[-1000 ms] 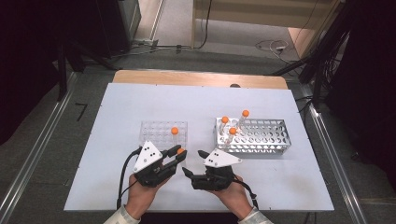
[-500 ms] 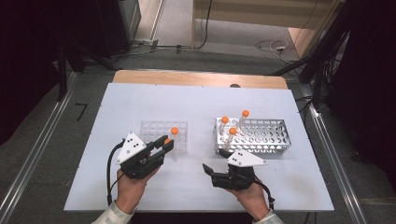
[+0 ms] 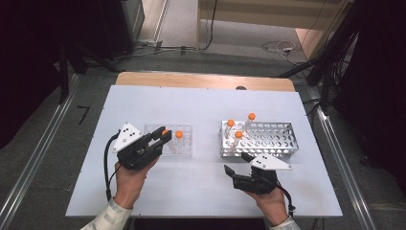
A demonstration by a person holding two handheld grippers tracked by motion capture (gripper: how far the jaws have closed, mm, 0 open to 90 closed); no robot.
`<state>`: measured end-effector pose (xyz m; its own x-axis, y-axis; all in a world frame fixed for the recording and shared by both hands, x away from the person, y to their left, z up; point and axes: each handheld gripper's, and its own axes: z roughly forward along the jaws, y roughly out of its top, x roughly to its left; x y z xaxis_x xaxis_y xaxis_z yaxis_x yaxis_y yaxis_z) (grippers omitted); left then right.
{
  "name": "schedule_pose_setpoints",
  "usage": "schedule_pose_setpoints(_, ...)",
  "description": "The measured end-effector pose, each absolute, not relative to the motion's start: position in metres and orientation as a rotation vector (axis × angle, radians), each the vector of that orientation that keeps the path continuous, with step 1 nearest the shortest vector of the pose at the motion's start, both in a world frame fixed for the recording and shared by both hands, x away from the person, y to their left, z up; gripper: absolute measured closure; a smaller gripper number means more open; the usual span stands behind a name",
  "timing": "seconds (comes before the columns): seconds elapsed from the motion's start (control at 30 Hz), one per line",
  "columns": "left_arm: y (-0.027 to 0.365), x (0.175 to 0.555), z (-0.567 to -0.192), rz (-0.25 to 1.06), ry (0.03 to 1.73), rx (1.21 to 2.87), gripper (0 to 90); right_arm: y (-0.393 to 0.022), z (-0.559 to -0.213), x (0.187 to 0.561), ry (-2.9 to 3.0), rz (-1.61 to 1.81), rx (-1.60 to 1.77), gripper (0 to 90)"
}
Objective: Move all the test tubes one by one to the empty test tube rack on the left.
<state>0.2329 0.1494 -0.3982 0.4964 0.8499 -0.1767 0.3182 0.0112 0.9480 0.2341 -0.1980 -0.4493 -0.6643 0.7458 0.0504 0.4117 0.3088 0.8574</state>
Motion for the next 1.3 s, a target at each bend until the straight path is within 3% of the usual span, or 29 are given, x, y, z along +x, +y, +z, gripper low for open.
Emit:
schedule_pose_setpoints(0.63,0.15,0.258,-0.39,0.635,1.077,1.569,69.7,-0.205,-0.449,0.235,2.205,1.299,1.066,24.2)
schedule_pose_setpoints(1.3,0.136,0.259,-0.419,0.727,1.067,1.653,69.5,-0.204,-0.45,0.235,2.207,1.299,1.069,24.2)
